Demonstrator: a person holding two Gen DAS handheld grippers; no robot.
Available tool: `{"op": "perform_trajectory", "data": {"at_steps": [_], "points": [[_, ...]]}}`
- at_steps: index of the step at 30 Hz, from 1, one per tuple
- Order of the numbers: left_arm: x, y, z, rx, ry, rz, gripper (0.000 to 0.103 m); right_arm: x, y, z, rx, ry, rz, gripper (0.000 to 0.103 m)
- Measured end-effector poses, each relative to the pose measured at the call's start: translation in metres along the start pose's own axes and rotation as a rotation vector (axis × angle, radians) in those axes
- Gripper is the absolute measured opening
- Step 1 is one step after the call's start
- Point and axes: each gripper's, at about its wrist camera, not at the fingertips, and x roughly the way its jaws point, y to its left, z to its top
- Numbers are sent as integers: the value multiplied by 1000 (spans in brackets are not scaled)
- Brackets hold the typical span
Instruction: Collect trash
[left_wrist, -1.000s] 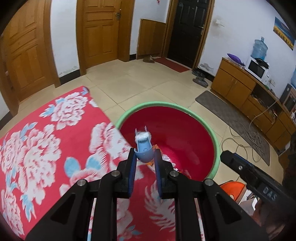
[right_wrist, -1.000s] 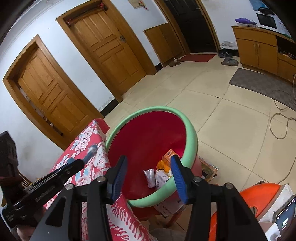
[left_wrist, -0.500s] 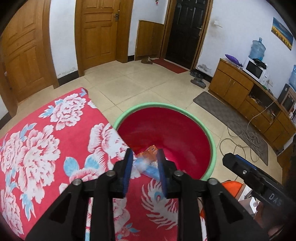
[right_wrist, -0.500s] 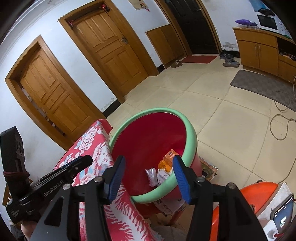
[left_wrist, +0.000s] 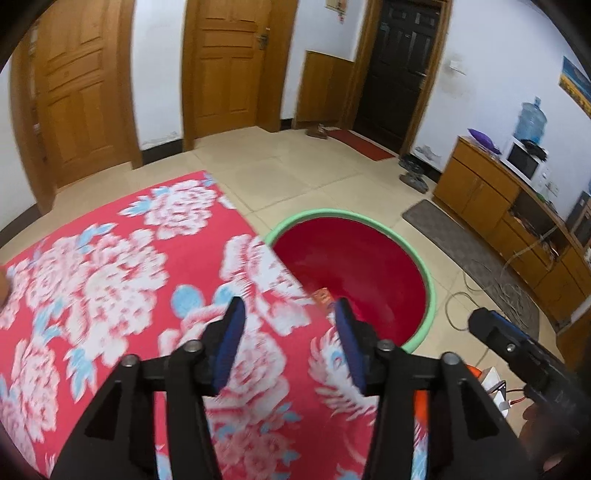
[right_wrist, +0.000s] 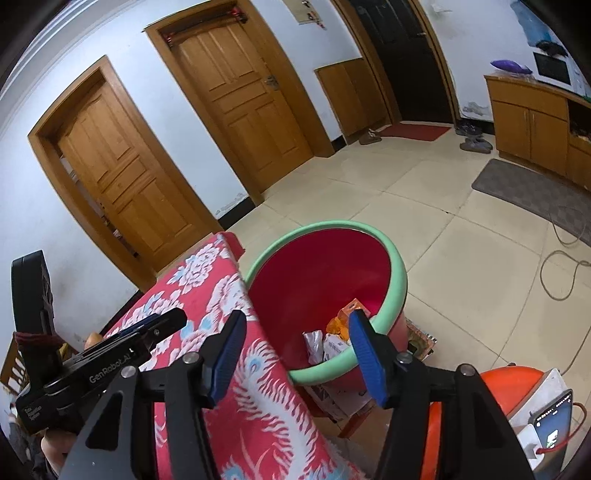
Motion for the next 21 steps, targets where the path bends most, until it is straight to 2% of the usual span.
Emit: {"op": "perform_trajectory", "data": {"at_steps": [4,6,12,21], "points": [[-26,17,-13,-45,-24,62,66,-11,15,-6,-44,1,20,69],[-39,28,-21,-79,-30,97,71,-18,24,-10,-68,2,31,77],[-75,52,-43,-137,-43,192,72,-32,52,-24,-134,3,57,97],[-127,74,-74,-211,-99,304,79,-52,93,-50,-220,-4,106,102]]}}
